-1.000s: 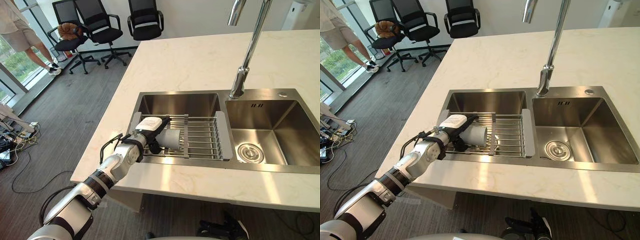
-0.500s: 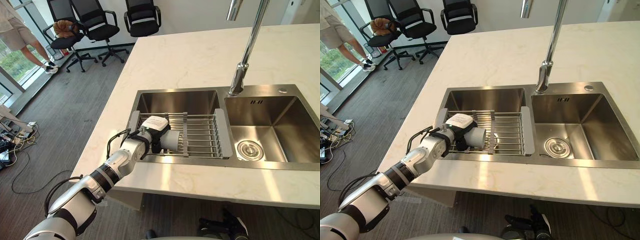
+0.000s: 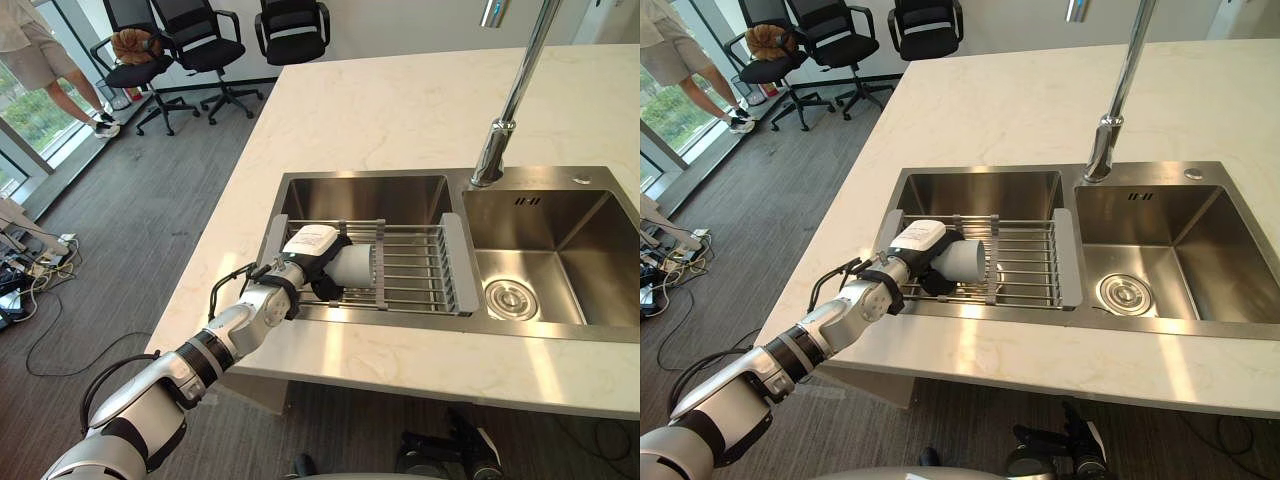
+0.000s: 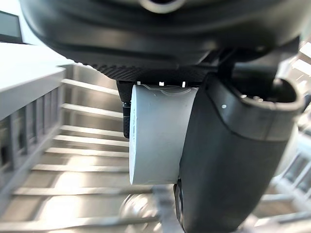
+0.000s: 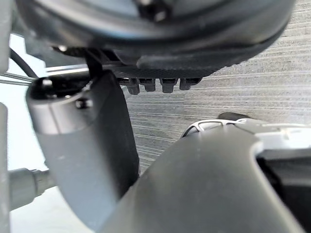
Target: Walk over to the sink, pick up the cup, carry it to the dishwasher, place the cup inside the dishwasher, then close the dishwasher door
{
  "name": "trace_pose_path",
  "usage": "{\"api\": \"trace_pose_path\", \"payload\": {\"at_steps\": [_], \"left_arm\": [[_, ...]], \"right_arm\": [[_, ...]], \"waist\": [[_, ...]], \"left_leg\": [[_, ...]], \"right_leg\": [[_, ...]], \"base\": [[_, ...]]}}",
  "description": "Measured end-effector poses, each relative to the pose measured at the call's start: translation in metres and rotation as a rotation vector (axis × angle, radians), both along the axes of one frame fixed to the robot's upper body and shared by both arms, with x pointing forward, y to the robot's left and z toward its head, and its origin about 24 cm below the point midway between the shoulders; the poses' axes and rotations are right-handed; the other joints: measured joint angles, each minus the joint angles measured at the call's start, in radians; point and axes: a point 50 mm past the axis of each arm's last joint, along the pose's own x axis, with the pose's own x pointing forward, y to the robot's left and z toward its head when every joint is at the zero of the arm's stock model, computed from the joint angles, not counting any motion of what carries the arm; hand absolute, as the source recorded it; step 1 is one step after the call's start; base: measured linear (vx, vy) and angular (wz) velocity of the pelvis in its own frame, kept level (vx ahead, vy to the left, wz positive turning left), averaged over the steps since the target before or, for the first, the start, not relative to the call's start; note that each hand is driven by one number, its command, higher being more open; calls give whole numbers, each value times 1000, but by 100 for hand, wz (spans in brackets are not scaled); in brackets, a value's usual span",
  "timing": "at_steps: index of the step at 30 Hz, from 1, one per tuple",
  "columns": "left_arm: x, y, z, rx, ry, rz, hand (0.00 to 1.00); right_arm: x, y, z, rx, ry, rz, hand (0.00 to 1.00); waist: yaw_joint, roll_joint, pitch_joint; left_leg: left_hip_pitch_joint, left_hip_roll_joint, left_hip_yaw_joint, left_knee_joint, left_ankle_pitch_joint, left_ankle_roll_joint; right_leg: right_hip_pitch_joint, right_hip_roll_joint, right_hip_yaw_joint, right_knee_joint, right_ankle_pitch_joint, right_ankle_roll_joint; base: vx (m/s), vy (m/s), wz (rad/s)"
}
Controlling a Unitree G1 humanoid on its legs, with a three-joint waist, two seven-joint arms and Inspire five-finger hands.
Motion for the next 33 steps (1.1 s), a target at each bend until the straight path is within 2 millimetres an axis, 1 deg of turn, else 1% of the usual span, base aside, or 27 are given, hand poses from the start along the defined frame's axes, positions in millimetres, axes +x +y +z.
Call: {"api": "trace_pose_path", "payload": {"at_steps": [2, 4, 5, 6, 7, 8, 9, 12, 14, 17, 18, 20, 21, 22, 24, 26, 29, 33], "left_arm": [[-6, 0, 28, -148, -109, -37, 0], [-11, 9, 53, -288, -212, -48, 0], [-12, 12, 60, -319, -240, -51, 0], [-15, 16, 72, -375, -285, -64, 0], [-17, 18, 76, -400, -303, -72, 0], [-24, 22, 85, -457, -331, -91, 0], [-26, 23, 85, -478, -334, -101, 0], [-39, 28, 82, -584, -299, -128, 0], [-44, 35, 76, -651, -262, -114, 0], [-44, 51, 72, -792, -214, -54, 0], [-45, 60, 71, -861, -205, -20, 0], [-51, 75, 69, -954, -205, 37, 0], [-56, 80, 67, -989, -202, 51, 0], [-58, 82, 66, -1005, -197, 55, 0], [-68, 84, 58, -1054, -170, 73, 0], [-80, 83, 47, -1109, -126, 89, 0], [-93, 80, 34, -1149, -69, 108, 0], [-103, 78, 18, -1184, 1, 137, 0]], "right_arm": [[-4, -1, 0, 8, 3, -18, 100], [-5, -1, 0, 14, 4, -15, 100], [-5, -1, 0, 14, 4, -15, 100], [-7, -1, -1, 15, 8, -17, 100], [-8, -1, -1, 15, 11, -18, 100], [-10, -1, -1, 20, 15, -23, 100], [-11, -1, -2, 22, 18, -26, 100], [-12, 1, -2, 40, 21, -19, 100], [-9, 6, -3, 65, 5, -28, 100], [-6, 13, -3, 99, -22, -47, 100], [-5, 16, -4, 107, -24, -49, 100], [-4, 20, -4, 121, -30, -55, 100], [-3, 22, -4, 129, -32, -61, 100], [-3, 24, -5, 133, -33, -64, 100], [-2, 32, -8, 161, -27, -81, 100], [2, 39, -10, 185, -28, -79, 100], [8, 42, -10, 190, -35, -67, 100], [14, 47, -12, 204, -34, -59, 100]], "waist": [[21, -2, 0], [33, -3, -1], [36, -5, -2], [49, -6, -4], [54, -7, -6], [61, -10, -14], [65, -11, -19], [78, -24, -49], [83, -41, -70], [100, -63, -95], [107, -71, -103], [116, -81, -110], [129, -85, -113], [133, -87, -114], [149, -92, -118], [163, -92, -118], [180, -95, -122], [190, -96, -122]], "left_leg": [[9, -12, -2, -1, -3, 4], [13, -15, -7, -1, -3, 4], [14, -14, -8, -1, -3, 4], [17, -14, -7, -1, -3, 4], [17, -14, -8, -1, -4, 3], [17, -12, -10, -1, -4, 3], [17, -11, -11, -1, -5, 2], [16, -9, -15, -1, -5, 0], [16, -7, -18, -1, -6, -1], [15, -3, -21, -1, -8, -4], [13, -3, -22, 0, -9, -5], [10, -4, -28, 0, -9, -5], [7, -4, -30, 0, -10, -5], [7, -4, -31, 0, -10, -4], [7, -5, -36, 3, -14, -4], [4, -7, -38, 17, -25, -2], [-8, -6, -35, 46, -47, -3], [-21, -3, -37, 70, -61, -3]], "right_leg": [[-10, -20, 2, 44, -24, 8], [-9, -26, -2, 60, -37, 6], [-9, -26, -3, 62, -40, 5], [-8, -24, -4, 64, -43, 3], [-7, -24, -6, 64, -44, 1], [-6, -24, -11, 63, -48, 0], [-5, -24, -13, 63, -49, 0], [1, -23, -20, 57, -49, -1], [6, -20, -23, 50, -48, -1], [12, -13, -23, 29, -38, -1], [17, -10, -25, 16, -30, 0], [26, -8, -31, -3, -20, 4], [30, -6, -34, -15, -14, 4], [33, -3, -35, -21, -10, 4], [45, 1, -41, -40, -3, 6], [56, 5, -43, -57, 3, 9], [58, 8, -37, -72, 10, 10], [62, 15, -29, -84, 19, 9]], "base": [[66, 30, 6], [40, -6, 8], [33, -19, 4], [0, 0, 0], [14, -15, 4], [4, -7, 7], [13, -8, 7], [18, -1, 6], [6, 1, 2], [0, 0, 0], [12, 12, 4], [21, 20, 7], [28, 17, 5], [27, 8, 7], [27, 5, 5], [0, 0, 0], [16, 11, -5], [40, -1, -6]]}}
